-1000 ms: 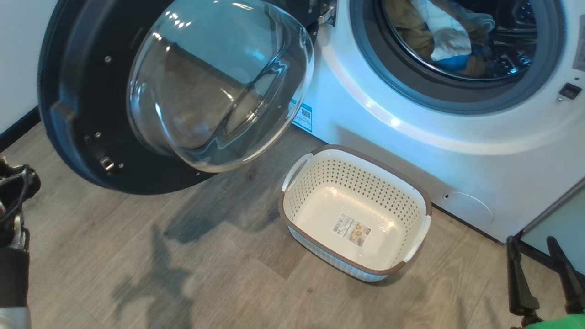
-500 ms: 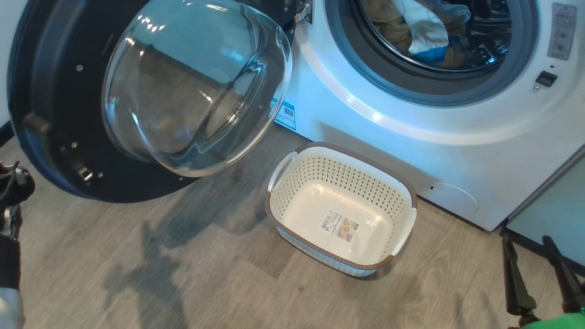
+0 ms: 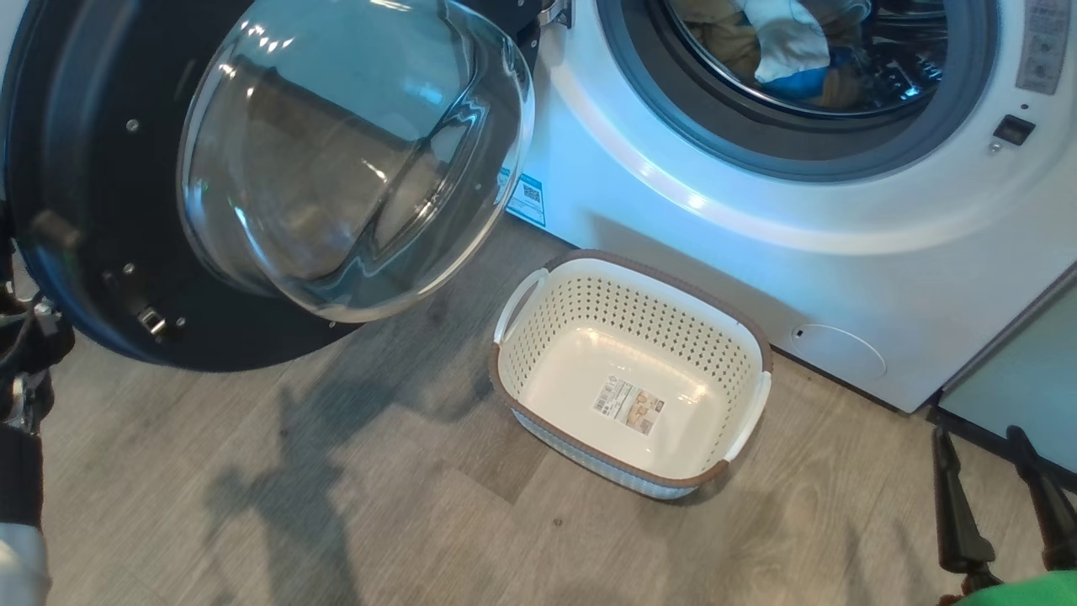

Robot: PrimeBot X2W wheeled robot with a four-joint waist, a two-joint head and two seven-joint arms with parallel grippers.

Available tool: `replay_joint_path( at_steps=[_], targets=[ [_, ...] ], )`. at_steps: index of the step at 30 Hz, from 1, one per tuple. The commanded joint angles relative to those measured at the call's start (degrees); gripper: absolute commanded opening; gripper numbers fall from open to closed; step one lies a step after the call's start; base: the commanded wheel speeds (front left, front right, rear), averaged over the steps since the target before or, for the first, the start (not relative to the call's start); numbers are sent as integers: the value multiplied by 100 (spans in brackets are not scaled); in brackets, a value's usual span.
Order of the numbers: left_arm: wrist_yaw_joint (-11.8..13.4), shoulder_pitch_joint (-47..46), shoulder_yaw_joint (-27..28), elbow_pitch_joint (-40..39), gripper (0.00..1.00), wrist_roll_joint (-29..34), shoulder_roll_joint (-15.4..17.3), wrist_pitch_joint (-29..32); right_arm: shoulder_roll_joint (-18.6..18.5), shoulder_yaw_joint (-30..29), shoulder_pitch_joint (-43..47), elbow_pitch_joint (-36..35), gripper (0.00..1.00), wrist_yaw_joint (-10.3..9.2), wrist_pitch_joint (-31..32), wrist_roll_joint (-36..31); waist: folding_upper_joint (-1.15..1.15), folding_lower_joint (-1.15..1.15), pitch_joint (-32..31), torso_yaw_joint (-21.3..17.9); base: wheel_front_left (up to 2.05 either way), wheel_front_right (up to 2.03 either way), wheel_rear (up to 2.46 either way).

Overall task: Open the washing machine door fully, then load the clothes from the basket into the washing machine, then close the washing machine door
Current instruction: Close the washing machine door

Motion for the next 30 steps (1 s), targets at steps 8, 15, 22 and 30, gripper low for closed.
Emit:
replay_joint_path(
  at_steps=[8,15,22,30],
  targets=[
    [-39,-3,81,-463,0,-132,201,264,-169,120,-295,-222,100,-16,14,47,0,0,18,54,0,0,0],
    [-39,286,15,-923,0,-225,89,549,-169,115,-305,-224,100,-16,15,49,0,0,19,95,0,0,0],
    [-39,617,-93,-1430,0,-314,-32,923,-163,132,-324,-203,100,-16,19,68,0,0,-3,134,0,0,0],
    [-39,952,-147,-2078,0,-501,-238,1361,-148,134,-333,-175,100,-16,12,100,0,0,-26,155,0,0,0]
  ],
)
